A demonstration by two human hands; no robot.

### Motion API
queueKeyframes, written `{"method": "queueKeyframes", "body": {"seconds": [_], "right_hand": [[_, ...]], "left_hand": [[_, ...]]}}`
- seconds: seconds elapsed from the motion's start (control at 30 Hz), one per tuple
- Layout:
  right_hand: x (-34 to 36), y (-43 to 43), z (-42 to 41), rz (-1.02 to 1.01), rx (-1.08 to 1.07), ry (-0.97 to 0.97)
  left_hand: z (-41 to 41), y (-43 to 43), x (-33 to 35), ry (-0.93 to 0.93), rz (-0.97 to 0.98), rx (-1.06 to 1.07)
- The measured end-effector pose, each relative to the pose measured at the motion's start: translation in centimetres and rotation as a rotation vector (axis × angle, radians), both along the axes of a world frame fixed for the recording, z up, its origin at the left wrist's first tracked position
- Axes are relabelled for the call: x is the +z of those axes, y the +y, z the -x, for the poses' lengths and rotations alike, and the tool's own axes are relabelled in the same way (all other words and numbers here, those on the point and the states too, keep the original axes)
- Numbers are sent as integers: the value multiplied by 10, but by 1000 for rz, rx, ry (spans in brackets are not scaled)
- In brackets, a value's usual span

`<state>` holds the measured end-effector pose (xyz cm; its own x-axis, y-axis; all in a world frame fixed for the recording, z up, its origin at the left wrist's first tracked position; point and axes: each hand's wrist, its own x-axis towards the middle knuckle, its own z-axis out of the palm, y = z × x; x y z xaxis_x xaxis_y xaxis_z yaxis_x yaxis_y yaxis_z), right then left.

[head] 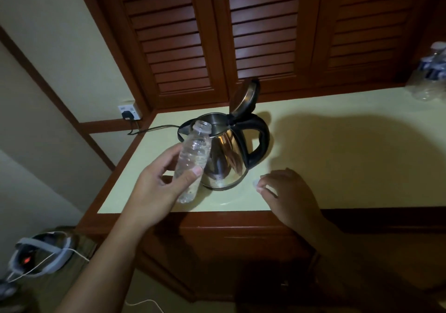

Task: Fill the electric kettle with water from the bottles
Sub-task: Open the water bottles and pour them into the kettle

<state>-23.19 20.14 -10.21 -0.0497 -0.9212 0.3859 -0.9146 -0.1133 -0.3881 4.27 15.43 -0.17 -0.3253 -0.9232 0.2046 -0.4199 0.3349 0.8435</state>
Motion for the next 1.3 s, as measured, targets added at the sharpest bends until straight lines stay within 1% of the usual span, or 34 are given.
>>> {"method": "queueKeyframes", "body": {"seconds": [0.13, 0.2, 0.27, 0.37, 0.53, 0.67, 0.9, 1.2, 1.3], "right_hand": [[-6, 3, 0, -50, -36, -17], [-10, 3, 0, -77, -84, -35], [-15, 2, -1, -145, -140, -35], [-16, 0, -3, -227, -165, 28], [-22, -3, -3, -215, -184, 68], [-20, -3, -2, -217, -172, 68], [-22, -6, 0, -219, -136, 84], [-26, -8, 2, -219, -134, 70], [-26, -9, 3, -210, -128, 77]], "left_hand": [[-4, -12, 16, -94, 62, 60], [-6, -20, 26, -170, 89, 98], [-7, -30, 37, -284, 136, 119], [-3, -40, 51, -501, 236, 134], [4, -53, 71, -863, 451, 191], [12, -59, 79, -1034, 611, 220], [23, -69, 85, -1160, 744, 226], [24, -79, 78, -1178, 879, 208], [25, -82, 75, -1186, 897, 205]]}}
